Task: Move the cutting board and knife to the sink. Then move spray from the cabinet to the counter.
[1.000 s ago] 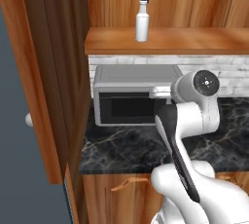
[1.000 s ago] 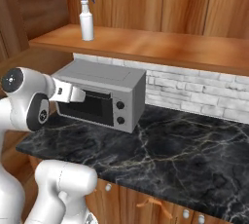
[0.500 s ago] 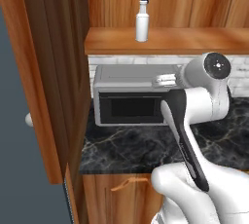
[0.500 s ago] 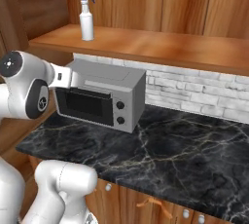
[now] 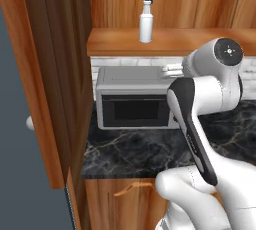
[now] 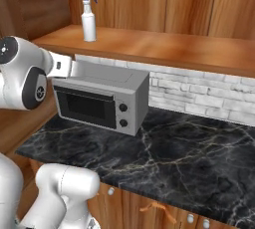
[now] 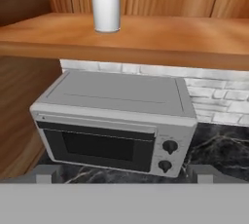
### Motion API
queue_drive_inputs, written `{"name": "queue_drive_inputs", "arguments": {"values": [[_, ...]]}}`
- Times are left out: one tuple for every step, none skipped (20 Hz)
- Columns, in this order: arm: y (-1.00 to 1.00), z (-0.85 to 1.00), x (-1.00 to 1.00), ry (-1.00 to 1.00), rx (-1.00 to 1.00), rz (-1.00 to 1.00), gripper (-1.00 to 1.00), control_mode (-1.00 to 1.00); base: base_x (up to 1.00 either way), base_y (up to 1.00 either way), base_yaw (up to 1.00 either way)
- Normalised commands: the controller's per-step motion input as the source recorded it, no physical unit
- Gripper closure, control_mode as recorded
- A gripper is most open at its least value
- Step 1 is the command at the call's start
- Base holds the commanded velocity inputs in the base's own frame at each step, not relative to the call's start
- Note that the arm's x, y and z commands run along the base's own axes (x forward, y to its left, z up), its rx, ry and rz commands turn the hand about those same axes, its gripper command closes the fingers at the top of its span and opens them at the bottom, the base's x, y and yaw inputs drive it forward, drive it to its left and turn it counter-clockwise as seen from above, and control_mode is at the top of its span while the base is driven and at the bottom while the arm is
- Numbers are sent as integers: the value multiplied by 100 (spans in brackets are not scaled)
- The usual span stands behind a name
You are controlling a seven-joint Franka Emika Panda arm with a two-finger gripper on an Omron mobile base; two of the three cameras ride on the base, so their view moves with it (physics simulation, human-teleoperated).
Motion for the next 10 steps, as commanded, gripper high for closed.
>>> {"name": "queue_drive_inputs", "arguments": {"values": [[-2, 25, 0, 0, 0, 0, -100, -100, 0, 0, 0], [-2, 23, 0, 0, 0, 0, -100, -100, 0, 0, 0], [0, 18, 0, 0, 0, 0, -100, -100, 0, 0, 0], [0, 19, 0, -3, 0, 0, -100, -100, 0, 0, 0], [0, 16, 0, -7, 0, 0, -100, -100, 0, 0, 0], [0, 16, 0, -10, 0, 0, -100, -100, 0, 0, 0], [0, 15, 0, -13, 0, 0, -100, -100, 0, 0, 0], [0, 14, 0, -15, 0, 0, -100, -100, 0, 0, 0], [0, 12, 1, -10, 0, 0, -100, -100, 0, 0, 0], [0, 12, 6, -8, 0, 0, -100, -100, 0, 0, 0]]}}
